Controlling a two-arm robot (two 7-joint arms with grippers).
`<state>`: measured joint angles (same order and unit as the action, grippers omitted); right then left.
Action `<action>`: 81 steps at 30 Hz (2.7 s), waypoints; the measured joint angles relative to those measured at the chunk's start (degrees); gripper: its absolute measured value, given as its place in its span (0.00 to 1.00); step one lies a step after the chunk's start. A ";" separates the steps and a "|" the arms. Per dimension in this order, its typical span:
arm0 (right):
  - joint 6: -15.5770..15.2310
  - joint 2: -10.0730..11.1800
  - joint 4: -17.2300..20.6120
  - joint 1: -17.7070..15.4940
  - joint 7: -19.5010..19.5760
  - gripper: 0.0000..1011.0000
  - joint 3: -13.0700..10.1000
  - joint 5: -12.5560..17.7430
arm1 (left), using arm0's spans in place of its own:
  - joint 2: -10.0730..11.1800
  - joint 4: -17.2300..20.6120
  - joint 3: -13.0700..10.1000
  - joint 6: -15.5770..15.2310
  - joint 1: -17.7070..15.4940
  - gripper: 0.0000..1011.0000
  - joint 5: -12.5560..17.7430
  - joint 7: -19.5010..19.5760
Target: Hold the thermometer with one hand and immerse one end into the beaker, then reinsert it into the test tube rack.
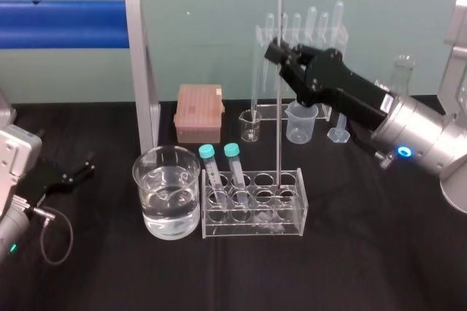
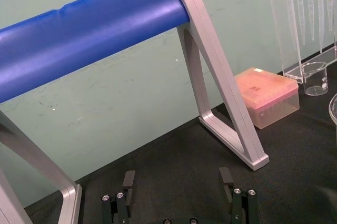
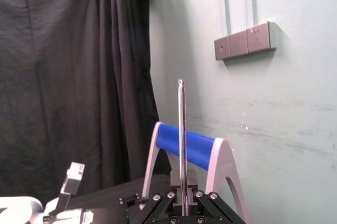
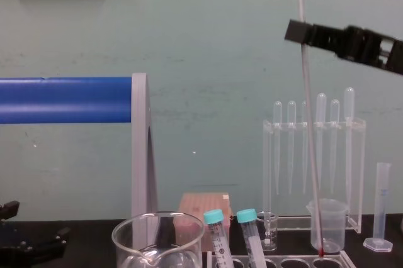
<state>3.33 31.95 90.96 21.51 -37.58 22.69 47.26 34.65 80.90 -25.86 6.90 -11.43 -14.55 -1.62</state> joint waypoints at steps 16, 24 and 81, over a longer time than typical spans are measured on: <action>3.45 -3.79 -6.93 1.52 -1.12 0.05 2.25 -2.35 | 0.00 0.00 0.00 0.00 0.00 1.00 0.00 0.00; 3.69 -5.29 -10.06 2.45 -1.22 0.05 3.61 -4.68 | 0.00 0.00 0.00 0.00 0.00 1.00 0.00 0.00; 3.98 -7.61 -15.50 3.07 -1.45 0.66 5.22 -10.43 | 0.00 0.00 0.00 0.00 0.00 1.00 0.00 0.00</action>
<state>7.32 24.34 75.46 24.58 -39.03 27.91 36.82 34.64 80.90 -25.86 6.90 -11.43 -14.55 -1.62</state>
